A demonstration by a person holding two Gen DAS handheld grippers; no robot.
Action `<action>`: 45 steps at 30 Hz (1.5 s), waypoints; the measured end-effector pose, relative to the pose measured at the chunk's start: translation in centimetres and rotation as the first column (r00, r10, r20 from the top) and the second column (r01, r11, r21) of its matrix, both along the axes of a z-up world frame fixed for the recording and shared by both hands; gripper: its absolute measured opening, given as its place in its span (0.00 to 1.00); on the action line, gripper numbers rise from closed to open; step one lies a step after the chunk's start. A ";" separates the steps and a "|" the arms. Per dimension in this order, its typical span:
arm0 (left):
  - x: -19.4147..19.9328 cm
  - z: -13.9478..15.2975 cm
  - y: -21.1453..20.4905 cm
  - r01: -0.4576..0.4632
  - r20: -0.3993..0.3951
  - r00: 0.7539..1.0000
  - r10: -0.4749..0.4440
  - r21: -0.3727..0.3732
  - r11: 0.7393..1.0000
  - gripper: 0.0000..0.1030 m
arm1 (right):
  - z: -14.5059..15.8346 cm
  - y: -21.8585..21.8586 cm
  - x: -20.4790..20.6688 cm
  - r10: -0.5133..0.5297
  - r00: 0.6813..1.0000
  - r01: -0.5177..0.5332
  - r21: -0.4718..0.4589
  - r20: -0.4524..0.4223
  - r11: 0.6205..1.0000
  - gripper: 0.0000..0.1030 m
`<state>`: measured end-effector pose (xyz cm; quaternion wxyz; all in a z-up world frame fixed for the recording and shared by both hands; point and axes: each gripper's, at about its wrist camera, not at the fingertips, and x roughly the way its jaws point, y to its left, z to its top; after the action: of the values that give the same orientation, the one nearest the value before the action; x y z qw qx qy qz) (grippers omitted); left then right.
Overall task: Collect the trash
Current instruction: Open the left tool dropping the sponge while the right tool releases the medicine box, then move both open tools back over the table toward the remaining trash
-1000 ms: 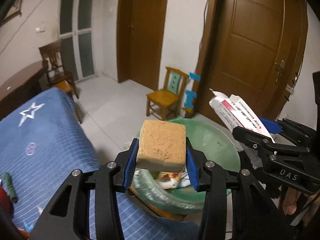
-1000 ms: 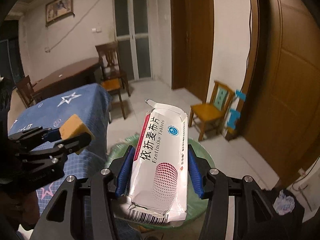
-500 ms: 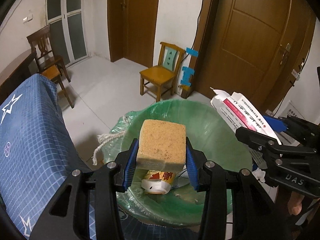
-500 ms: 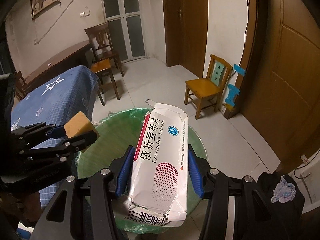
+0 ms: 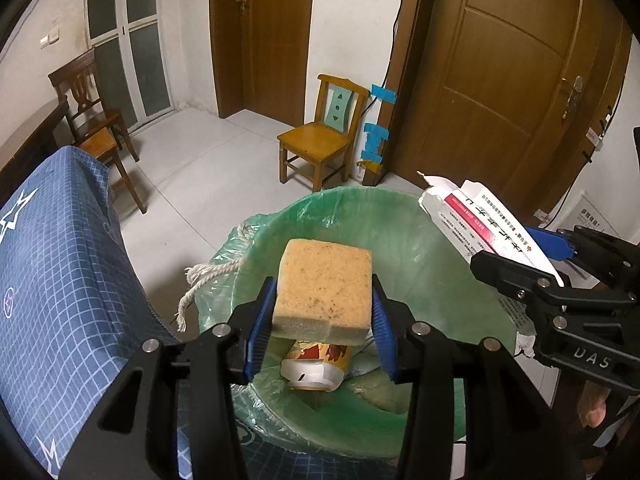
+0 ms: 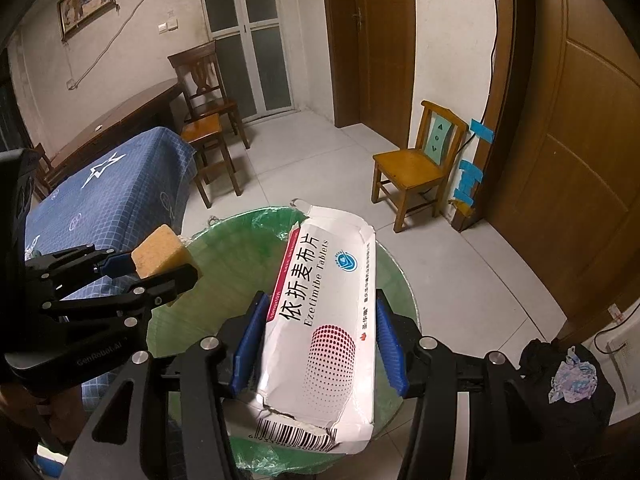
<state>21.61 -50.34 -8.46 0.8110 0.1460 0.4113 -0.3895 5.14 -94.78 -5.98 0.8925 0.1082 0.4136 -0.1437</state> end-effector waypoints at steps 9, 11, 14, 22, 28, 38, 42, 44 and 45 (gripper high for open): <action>1.1 -0.4 0.7 -0.048 -0.013 0.999 0.048 0.000 0.999 0.69 | 0.0 -0.3 -0.8 -0.025 0.999 0.024 0.025 0.040 0.999 0.64; 1.2 -0.4 0.7 -0.047 -0.013 0.999 0.047 0.000 0.999 0.69 | 0.0 -0.2 -0.9 -0.027 0.999 0.026 0.026 0.042 0.999 0.64; 1.2 -0.3 0.8 -0.042 -0.012 0.999 0.042 0.000 0.999 0.69 | 0.1 0.1 -1.0 -0.024 0.999 0.023 0.024 0.041 0.999 0.64; 0.7 0.2 1.7 -0.045 0.001 0.999 0.045 0.002 0.999 0.69 | 1.3 1.0 -1.8 -0.019 0.998 0.019 0.004 0.067 1.000 0.64; -0.7 2.3 6.8 -0.041 0.021 0.999 0.042 -0.027 0.999 0.69 | 4.8 4.8 -4.5 0.027 0.982 -0.015 -0.069 0.185 0.998 0.74; -1.3 6.9 21.6 -0.158 0.088 0.982 0.168 -0.107 0.982 0.69 | 7.2 16.8 -5.0 0.255 0.927 -0.238 -0.094 0.274 0.967 0.81; -1.2 8.1 28.8 -0.239 0.132 0.958 0.253 -0.115 0.964 0.69 | 7.2 21.7 -3.9 0.342 0.899 -0.334 -0.077 0.275 0.940 0.81; -0.7 8.3 32.6 -0.283 0.155 0.942 0.296 -0.102 0.954 0.69 | 7.1 24.2 -3.3 0.384 0.883 -0.380 -0.070 0.272 0.922 0.81; -0.4 8.2 35.1 -0.311 0.168 0.931 0.323 -0.091 0.946 0.69 | 7.0 25.3 -3.0 0.403 0.875 -0.401 -0.064 0.269 0.914 0.81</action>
<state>21.18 -15.24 -0.25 0.9013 0.0869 0.3419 -0.2513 2.18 -69.47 1.07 0.9519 0.0362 0.2981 0.0601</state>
